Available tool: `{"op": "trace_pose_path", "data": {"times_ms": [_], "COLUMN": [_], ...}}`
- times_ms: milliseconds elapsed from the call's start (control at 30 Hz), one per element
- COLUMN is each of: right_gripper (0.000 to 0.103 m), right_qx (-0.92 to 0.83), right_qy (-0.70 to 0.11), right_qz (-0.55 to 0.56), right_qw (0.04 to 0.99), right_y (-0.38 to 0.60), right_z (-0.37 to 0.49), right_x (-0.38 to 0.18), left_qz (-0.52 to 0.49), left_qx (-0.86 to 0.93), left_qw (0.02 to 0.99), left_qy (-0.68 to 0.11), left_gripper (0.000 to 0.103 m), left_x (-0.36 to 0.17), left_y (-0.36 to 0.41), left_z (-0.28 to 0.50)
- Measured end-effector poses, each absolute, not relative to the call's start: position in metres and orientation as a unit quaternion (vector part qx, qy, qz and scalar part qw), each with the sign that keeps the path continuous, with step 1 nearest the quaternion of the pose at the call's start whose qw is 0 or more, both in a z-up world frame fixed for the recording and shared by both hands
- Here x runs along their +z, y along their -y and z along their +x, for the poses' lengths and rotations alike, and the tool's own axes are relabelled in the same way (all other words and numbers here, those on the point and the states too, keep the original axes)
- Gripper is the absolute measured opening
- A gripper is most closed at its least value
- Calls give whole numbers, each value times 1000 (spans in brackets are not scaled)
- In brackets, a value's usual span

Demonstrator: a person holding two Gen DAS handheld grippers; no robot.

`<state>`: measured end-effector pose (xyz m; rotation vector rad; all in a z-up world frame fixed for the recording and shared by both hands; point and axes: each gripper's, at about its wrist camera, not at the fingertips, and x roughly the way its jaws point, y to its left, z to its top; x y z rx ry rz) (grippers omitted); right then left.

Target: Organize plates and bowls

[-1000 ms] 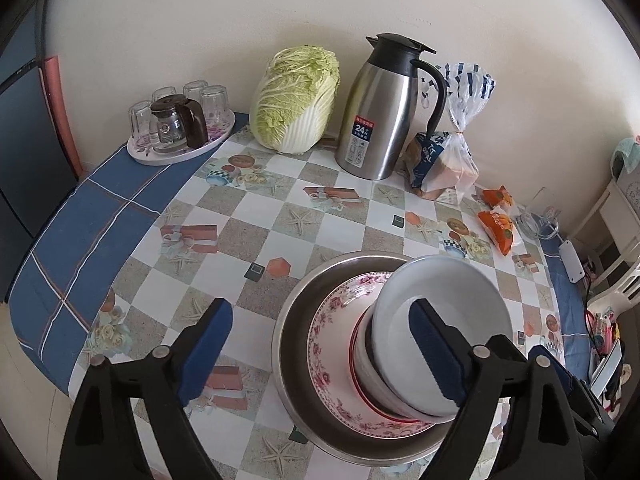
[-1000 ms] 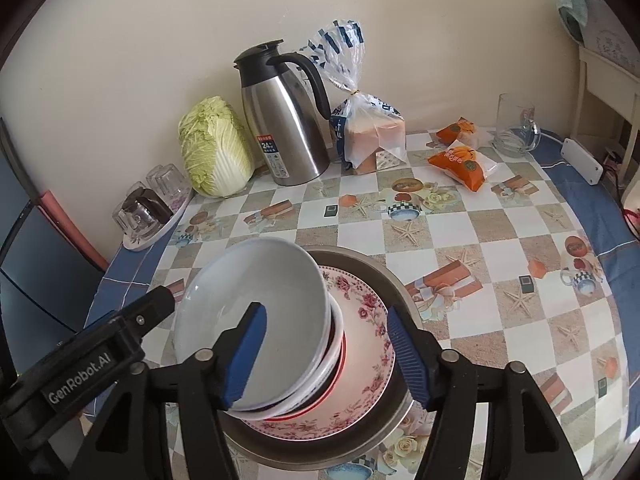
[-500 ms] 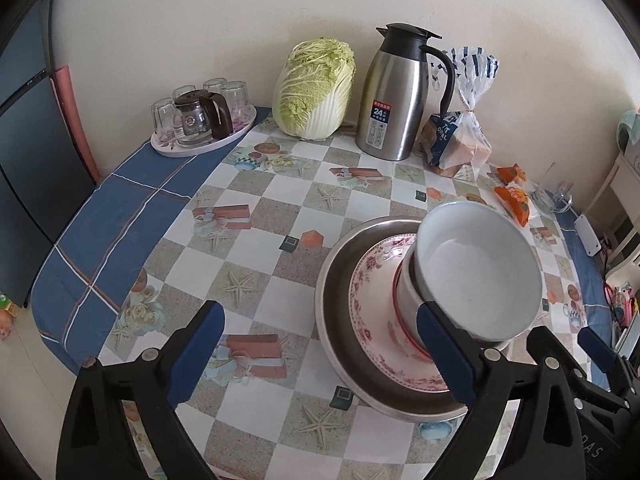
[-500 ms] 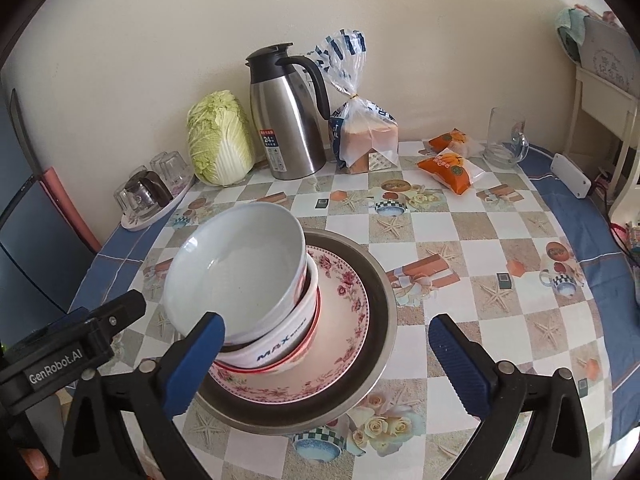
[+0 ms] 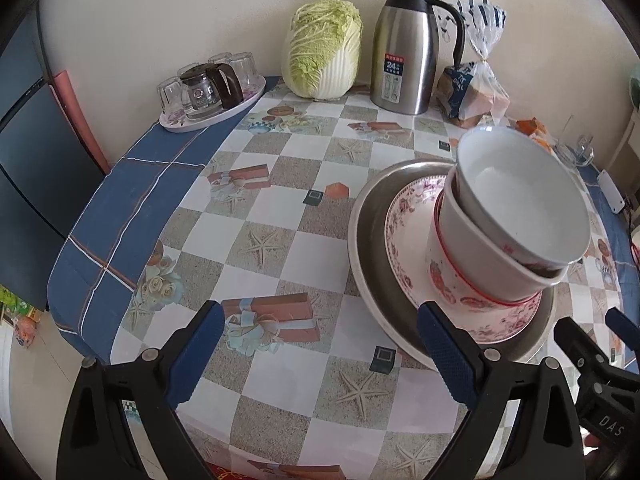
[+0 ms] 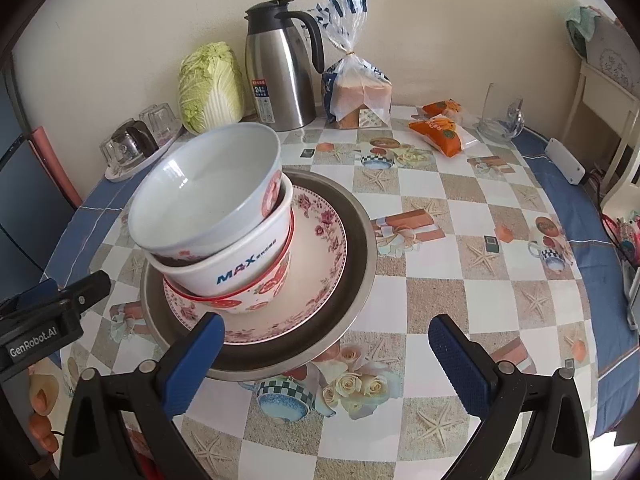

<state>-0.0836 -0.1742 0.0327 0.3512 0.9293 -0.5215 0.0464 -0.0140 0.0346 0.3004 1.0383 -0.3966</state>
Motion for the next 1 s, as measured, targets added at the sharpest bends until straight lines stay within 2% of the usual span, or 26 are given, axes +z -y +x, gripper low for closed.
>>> {"op": "trace_pose_path", "data": {"times_ms": [1000], "right_gripper": [103], "right_qx": [-258], "right_qy": [-466], "right_qz": [177], "right_qw": [827], "right_y": [188], "right_z": [-81], "right_x": [17], "left_qz": [156], "left_qx": [-174], "left_qw": [823], "left_qy": [-518], "left_gripper": [97], "left_x": [14], "left_y": [16], "left_z": [58]}}
